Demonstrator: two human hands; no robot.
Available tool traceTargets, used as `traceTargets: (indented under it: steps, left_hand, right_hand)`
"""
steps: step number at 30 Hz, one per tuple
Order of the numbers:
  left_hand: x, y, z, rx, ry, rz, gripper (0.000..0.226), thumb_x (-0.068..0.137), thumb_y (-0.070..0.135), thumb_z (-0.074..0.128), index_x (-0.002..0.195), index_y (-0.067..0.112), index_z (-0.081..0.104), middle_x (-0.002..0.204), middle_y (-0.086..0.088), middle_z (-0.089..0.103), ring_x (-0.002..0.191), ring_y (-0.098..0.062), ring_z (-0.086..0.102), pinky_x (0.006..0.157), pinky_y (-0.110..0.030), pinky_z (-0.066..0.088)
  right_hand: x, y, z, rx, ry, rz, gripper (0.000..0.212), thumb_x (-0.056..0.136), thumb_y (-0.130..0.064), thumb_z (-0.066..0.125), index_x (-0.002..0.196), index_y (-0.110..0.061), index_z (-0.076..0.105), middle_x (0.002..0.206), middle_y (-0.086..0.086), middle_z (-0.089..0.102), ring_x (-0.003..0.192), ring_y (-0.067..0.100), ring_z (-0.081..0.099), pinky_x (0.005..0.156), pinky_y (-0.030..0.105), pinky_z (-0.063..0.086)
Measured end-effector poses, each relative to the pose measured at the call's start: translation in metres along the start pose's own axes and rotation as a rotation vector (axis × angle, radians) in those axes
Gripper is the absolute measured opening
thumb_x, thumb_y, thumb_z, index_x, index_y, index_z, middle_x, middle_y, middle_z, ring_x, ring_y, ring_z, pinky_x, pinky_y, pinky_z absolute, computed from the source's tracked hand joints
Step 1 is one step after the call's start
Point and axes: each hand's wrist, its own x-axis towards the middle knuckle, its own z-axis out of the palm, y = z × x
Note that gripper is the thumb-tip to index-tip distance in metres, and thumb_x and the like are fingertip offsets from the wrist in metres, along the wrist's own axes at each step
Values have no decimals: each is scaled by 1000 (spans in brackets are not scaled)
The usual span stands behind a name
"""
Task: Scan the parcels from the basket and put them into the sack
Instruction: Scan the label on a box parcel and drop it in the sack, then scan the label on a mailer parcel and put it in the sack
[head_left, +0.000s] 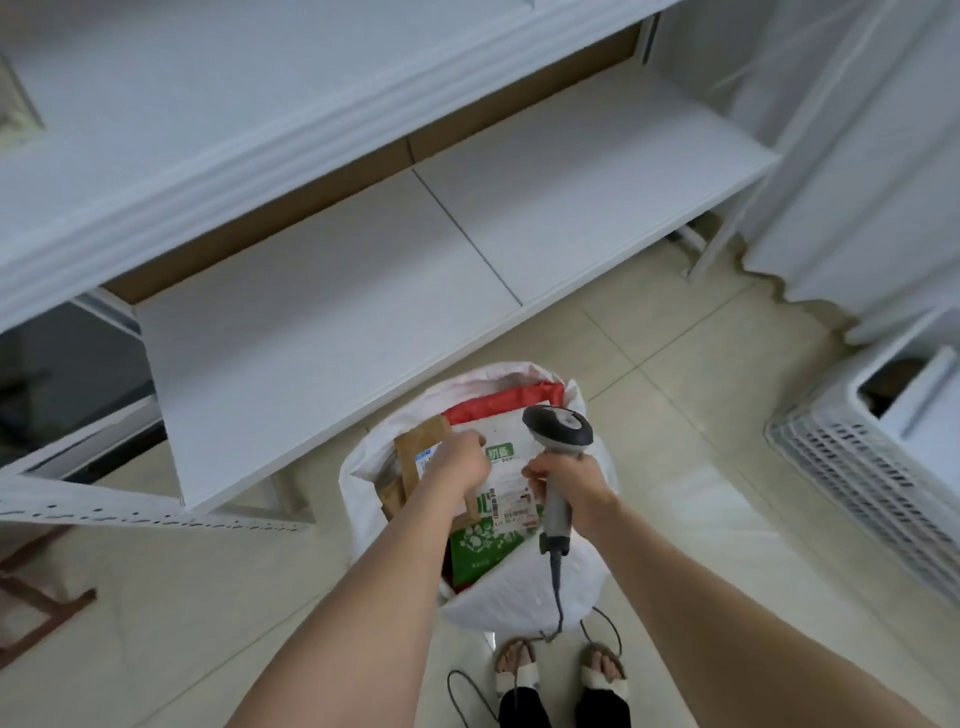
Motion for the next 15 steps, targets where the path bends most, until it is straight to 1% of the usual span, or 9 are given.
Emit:
traceTargets:
  steps: [1,2,5,6,8,10,13,15]
  left_hand:
    - [-8,17,-8,28,6,36,45,95,8,45,139,18,48,141,-6,48,118,-22,54,82,-24,40]
    - [-15,35,-15,34,-5,67,45,95,8,44,138,18,49,138,-7,51,114,-22,56,80,-25,42]
    - [-36,92,-32,36,-10,148,37,95,8,44,129,16,56,118,-5,62,89,-17,60,71,-27,49]
    - [-43,112,-36,60,-1,176,33,96,11,46,126,16,59,116,-5,63,89,-16,60,74,-28,51]
    - [-57,153,-40,92,18,217,33,94,14,48,126,14,59,124,-7,59,101,-21,60,88,-34,51]
    - [-72,195,-39,113,46,239,40,93,8,45,132,13,55,135,-11,50,112,-26,56,93,-34,48]
    - [-94,263,-29,159,75,309,43,93,6,41,133,13,53,144,-11,42,124,-27,49,102,-34,42]
    - [-110,310,-19,172,82,342,43,93,6,40,133,12,52,147,-13,39,128,-27,46,108,-37,38]
  right_hand:
    - [-12,-9,-12,25,15,-26,10,80,6,62,77,-2,57,69,12,61,47,14,55,47,24,46]
    - [-23,-18,-25,40,31,-55,12,80,6,62,75,-4,57,71,12,61,49,14,55,47,22,45]
    - [-57,-45,-64,95,58,-129,16,81,5,61,75,-9,56,76,10,61,59,16,56,54,24,44]
    - [-68,-54,-79,130,63,-142,17,82,5,60,74,-9,55,75,10,60,60,17,55,56,25,43]
    - [-88,-70,-111,204,76,-164,20,84,5,58,71,-11,53,73,10,59,60,18,54,60,28,41]
    - [-107,-85,-148,267,98,-201,20,85,5,57,73,-11,53,75,10,60,61,18,54,60,28,40]
    - [-129,-105,-210,378,149,-250,10,88,3,58,89,-7,56,86,12,61,63,16,56,56,24,43]
    - [-142,-117,-256,464,169,-255,13,90,-1,61,101,-5,57,94,12,62,66,14,57,57,25,46]
